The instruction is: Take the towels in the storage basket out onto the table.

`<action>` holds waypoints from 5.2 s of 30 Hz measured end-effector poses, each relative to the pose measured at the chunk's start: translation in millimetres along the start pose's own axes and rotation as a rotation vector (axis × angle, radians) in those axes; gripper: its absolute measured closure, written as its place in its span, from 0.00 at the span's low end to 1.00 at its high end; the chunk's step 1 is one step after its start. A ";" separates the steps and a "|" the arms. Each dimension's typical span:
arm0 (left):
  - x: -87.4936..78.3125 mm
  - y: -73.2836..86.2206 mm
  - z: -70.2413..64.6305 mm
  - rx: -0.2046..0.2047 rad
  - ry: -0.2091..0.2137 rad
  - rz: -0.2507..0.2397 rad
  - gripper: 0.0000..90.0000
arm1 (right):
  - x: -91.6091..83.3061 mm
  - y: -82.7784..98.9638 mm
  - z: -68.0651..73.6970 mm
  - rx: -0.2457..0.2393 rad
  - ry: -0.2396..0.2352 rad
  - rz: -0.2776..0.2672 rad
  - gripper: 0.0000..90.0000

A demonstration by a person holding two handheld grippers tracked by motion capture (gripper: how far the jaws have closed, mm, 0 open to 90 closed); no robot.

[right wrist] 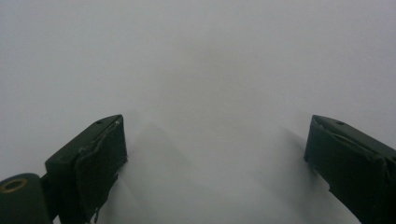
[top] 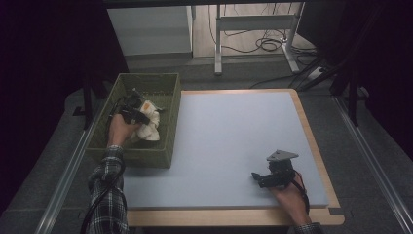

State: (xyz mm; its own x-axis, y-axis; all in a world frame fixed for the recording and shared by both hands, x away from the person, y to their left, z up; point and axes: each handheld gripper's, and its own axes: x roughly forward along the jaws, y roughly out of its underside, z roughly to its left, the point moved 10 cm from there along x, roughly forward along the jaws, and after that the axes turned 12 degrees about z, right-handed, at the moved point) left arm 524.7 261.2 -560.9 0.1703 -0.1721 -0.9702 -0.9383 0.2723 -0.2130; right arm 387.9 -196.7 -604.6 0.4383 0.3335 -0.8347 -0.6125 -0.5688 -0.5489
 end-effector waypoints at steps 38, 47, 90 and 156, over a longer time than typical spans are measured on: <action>-136.9 3.5 -71.4 0.206 0.042 -0.259 0.78 | 0.0 0.0 0.0 0.000 0.002 0.001 0.06; -146.4 -12.1 -109.1 0.284 0.051 -0.268 0.78 | 0.0 0.1 0.1 -0.001 0.001 0.001 0.06; -54.2 -35.1 -267.8 0.515 0.188 -0.237 0.77 | 0.0 0.2 0.3 0.000 -0.002 0.003 0.06; 36.4 10.3 -255.5 0.397 0.194 -0.335 0.88 | -0.8 -73.8 10.5 -0.082 -0.087 -0.002 0.98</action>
State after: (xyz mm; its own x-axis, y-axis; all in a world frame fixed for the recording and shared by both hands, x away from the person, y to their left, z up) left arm 444.4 16.0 -568.9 0.3464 -0.4720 -0.8107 -0.6501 0.5022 -0.5701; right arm 425.8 -147.1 -563.9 0.3788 0.3962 -0.8364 -0.5545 -0.6264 -0.5478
